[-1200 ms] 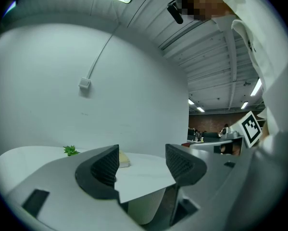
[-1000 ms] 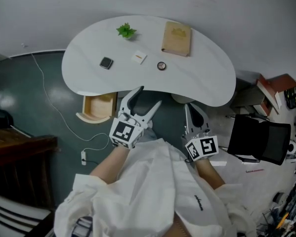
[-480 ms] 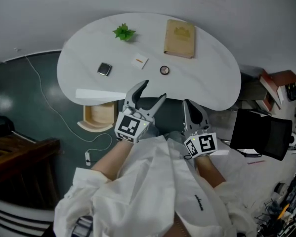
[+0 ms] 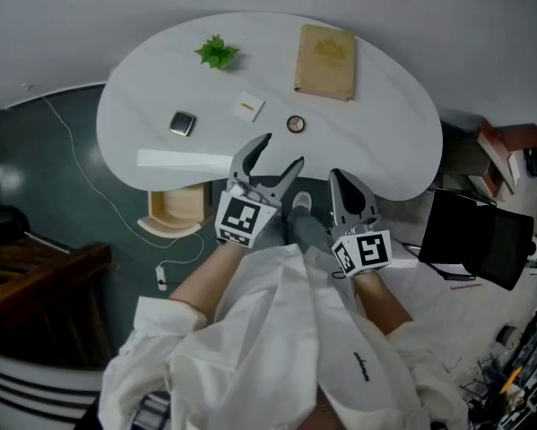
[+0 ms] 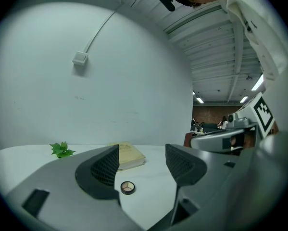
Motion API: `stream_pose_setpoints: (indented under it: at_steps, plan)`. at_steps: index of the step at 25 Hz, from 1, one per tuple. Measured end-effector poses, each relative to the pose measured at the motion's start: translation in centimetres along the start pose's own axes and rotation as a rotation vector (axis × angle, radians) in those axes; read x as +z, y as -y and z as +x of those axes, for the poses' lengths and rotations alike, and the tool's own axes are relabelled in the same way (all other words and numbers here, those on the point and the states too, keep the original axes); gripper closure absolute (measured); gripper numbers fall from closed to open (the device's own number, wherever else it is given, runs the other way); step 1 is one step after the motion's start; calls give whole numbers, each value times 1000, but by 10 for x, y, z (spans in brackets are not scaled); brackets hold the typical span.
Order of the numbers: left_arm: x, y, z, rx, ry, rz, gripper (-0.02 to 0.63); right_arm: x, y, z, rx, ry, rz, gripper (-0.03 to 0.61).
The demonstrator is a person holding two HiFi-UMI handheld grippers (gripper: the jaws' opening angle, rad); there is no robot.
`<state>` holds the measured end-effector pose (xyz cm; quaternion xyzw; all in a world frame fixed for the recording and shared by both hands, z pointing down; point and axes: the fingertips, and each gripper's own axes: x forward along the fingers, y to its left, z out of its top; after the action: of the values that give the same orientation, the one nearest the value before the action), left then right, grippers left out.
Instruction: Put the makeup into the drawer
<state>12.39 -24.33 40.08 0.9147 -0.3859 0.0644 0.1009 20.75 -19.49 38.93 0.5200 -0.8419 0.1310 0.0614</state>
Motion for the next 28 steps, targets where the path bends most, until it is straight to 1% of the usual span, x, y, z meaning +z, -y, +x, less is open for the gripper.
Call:
stream_pose_setpoints:
  at_steps: [4,13,17,21,28]
  plan:
    - [-21,-2,23,9,-49,23,318,-12,14,13,16,-31,6,561]
    - [-79,-23,78,74,-174,6,318,-53,48,49,50,-90,44,561]
    - [-100,-31,99,100,-228,22,318,-68,60,64,73,-112,59,561]
    - [-125,-42,113,144,-296,-17,318,-85,67,79,101,-136,66,561]
    - [-157,-54,138,199,-382,-22,318,-101,75,95,148,-168,65,561]
